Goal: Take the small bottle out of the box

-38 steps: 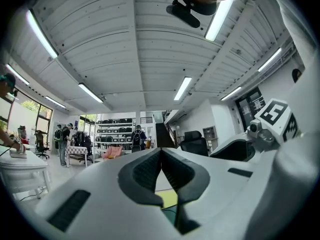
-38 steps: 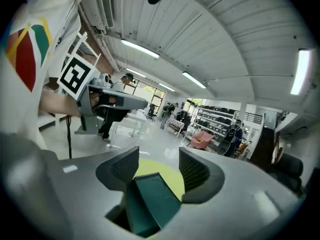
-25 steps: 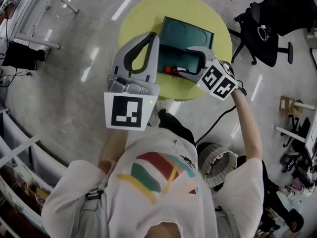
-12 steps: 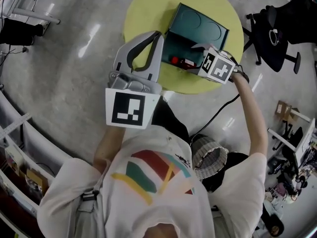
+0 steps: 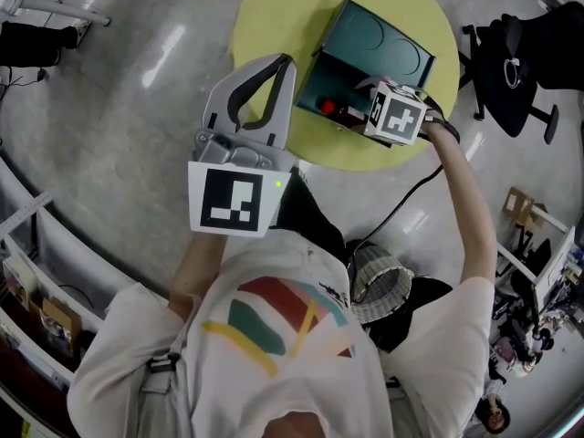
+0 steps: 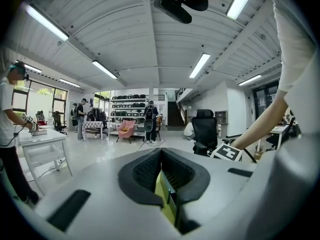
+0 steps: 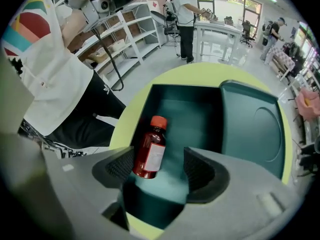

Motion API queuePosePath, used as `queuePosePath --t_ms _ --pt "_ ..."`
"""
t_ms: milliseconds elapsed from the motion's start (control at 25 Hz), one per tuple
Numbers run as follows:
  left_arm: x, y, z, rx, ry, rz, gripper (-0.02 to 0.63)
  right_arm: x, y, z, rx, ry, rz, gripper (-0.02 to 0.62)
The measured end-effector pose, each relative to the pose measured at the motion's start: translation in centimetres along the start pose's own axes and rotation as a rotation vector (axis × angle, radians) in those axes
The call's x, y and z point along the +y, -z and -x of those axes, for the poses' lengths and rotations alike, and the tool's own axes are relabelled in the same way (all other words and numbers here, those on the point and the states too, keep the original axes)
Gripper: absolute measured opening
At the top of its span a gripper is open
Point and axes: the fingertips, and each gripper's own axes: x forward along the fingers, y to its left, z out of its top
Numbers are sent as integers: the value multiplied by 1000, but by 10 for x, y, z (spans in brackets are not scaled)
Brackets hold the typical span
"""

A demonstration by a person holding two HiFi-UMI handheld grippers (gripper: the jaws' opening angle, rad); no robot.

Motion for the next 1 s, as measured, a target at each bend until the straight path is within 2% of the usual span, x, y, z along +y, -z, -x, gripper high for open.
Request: queuePosePath --t_ms 120,280,400,640,1000 --pt "3 2 0 4 -8 11 15 0 7 -7 47 -31 8 291" --pt "7 4 -1 6 -16 18 15 -2 6 -10 48 -49 1 287" --pt "7 4 -1 6 -17 19 15 -2 8 -14 84 -20 21 270" --pt "10 4 0 6 -22 31 15 1 10 -32 163 33 140 212" --pt "8 9 0 9 -14 39 15 -1 9 -35 210 32 134 212"
